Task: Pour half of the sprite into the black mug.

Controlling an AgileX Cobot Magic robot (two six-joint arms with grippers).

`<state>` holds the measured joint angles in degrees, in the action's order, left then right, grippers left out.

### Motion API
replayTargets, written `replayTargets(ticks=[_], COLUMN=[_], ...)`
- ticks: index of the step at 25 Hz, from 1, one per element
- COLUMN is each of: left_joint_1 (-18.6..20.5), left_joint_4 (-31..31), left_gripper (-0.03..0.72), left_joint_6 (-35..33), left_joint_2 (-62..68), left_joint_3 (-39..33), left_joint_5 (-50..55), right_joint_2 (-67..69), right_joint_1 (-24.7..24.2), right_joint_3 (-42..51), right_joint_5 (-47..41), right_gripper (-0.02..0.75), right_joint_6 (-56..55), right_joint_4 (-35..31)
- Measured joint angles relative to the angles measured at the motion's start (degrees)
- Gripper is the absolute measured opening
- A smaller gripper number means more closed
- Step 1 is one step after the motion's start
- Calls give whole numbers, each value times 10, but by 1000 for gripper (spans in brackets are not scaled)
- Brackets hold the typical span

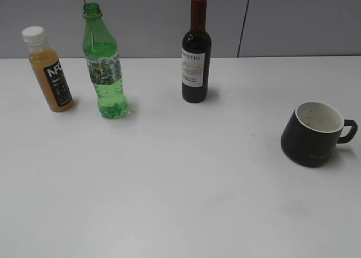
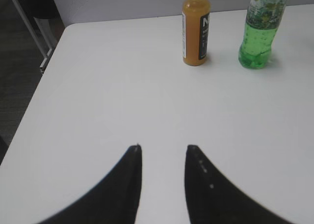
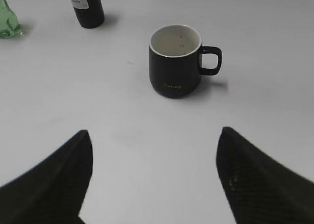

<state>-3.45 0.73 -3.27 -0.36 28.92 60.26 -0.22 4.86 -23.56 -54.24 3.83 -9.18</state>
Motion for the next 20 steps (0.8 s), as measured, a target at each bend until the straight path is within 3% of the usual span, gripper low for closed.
replayTargets(ticks=[12, 20], left_joint_1=[0, 0], left_joint_4=[0, 0], left_gripper=[239, 239], left_joint_6=[0, 0], left_joint_2=[0, 0], left_joint_3=[0, 0], left_joint_5=[0, 0], right_joint_2=[0, 35], right_joint_1=[0, 0], right_joint_3=[-10, -14], right_joint_5=[27, 124], right_gripper=[593, 592], right_joint_6=[0, 8], right_joint_4=[0, 9])
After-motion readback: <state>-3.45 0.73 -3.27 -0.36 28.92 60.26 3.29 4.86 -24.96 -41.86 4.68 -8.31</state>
